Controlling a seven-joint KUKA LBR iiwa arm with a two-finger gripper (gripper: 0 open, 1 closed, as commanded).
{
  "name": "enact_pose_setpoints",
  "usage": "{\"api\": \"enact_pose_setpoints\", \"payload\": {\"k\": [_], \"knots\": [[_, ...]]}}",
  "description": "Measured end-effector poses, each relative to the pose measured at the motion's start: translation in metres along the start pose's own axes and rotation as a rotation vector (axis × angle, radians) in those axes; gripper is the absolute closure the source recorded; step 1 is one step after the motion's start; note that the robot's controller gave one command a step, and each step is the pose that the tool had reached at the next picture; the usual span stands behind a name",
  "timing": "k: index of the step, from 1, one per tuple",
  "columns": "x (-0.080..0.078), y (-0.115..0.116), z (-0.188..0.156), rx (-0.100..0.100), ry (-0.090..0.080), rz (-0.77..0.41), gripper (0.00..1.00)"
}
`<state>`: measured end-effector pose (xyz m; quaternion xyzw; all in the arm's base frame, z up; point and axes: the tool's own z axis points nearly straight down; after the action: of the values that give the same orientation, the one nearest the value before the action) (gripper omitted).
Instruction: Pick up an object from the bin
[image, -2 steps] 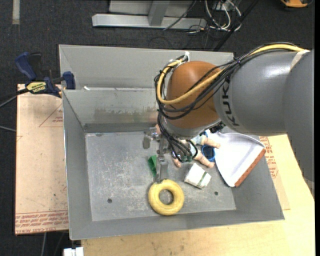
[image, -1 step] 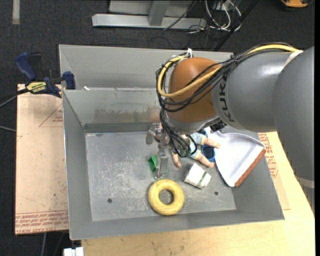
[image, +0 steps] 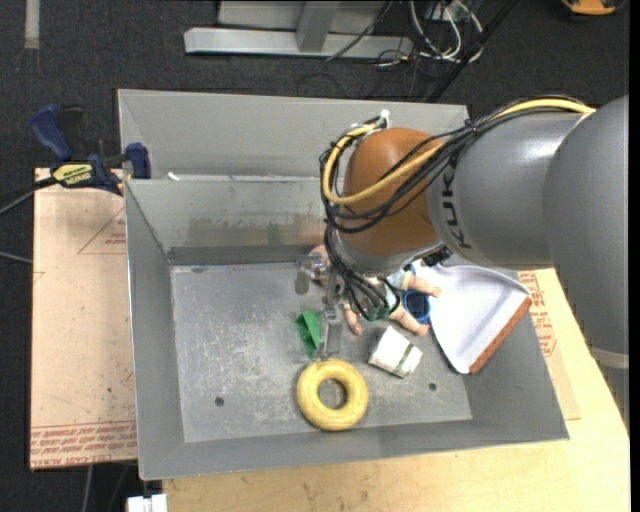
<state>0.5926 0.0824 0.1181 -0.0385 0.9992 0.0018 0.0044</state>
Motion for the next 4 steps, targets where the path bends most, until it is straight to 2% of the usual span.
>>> {"api": "enact_pose_setpoints", "payload": {"k": [1,2,3,4], "knots": [[0.021,-0.008,0.032,-0.003,-0.002,-0.292,1.0],[0.021,-0.008,0.032,-0.003,-0.002,-0.292,1.0],[0.018,-0.031,0.032,-0.005,-0.01,-0.911,1.0],[0.018,-0.031,0.032,-0.005,-0.01,-0.911,1.0]]}}
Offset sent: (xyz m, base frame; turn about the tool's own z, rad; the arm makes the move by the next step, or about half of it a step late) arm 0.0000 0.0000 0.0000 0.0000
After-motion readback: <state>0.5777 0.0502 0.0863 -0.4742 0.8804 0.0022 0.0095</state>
